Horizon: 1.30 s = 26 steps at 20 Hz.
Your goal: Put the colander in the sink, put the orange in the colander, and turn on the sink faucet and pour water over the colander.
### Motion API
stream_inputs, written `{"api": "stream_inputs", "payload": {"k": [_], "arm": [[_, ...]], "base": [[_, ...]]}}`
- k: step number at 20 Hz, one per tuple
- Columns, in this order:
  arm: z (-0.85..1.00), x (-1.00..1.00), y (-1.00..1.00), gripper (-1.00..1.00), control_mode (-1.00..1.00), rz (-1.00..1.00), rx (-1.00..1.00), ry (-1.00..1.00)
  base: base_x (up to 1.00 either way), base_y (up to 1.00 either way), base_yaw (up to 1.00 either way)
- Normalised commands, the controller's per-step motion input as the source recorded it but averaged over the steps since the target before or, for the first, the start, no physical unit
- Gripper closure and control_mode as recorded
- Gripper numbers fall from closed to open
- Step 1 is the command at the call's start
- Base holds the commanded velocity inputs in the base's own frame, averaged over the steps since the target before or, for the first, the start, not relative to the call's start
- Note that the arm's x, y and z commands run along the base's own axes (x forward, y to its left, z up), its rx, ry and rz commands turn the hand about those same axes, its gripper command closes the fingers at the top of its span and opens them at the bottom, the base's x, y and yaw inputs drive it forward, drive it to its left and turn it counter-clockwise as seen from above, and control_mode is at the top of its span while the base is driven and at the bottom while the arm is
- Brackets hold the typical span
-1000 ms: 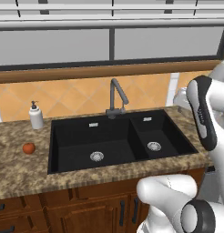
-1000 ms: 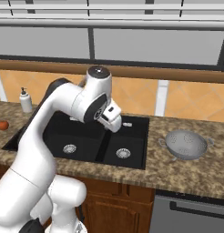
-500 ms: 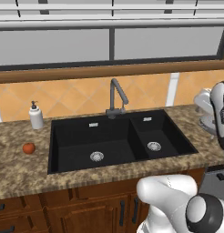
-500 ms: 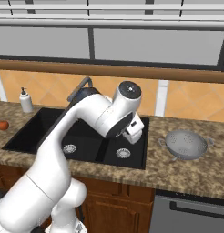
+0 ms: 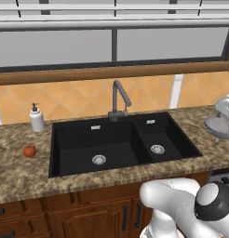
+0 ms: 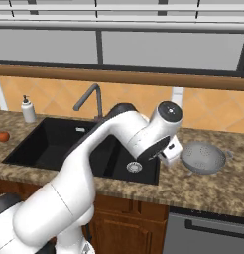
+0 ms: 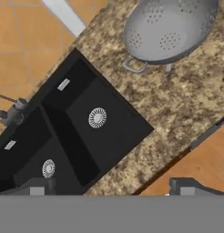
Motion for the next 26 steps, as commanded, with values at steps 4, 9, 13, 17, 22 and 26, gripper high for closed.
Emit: {"api": "stream_inputs", "payload": {"k": [4, 9, 13, 17, 22, 26], "arm": [[-0.20, 0.12, -0.47, -1.00, -1.00, -0.61, 0.02, 0.19], [-0.35, 0.01, -0.44, -1.00, -1.00, -0.23, -0.02, 0.02], [-0.29, 0.04, -0.42, -1.00, -1.00, -0.22, 0.01, 0.04], [-0.26, 0.15, -0.41, -1.00, -1.00, -0.06, 0.06, 0.11], [-0.12, 0.32, -0.32, -1.00, -1.00, -0.01, 0.13, 0.16], [-0.18, 0.29, -0.28, -1.00, -1.00, 0.00, 0.14, 0.14]], "base": [[0.00, 0.00, 0.00], [0.00, 0.00, 0.00], [0.00, 0.00, 0.00], [0.00, 0.00, 0.00], [0.00, 0.00, 0.00], [0.00, 0.00, 0.00]]}}
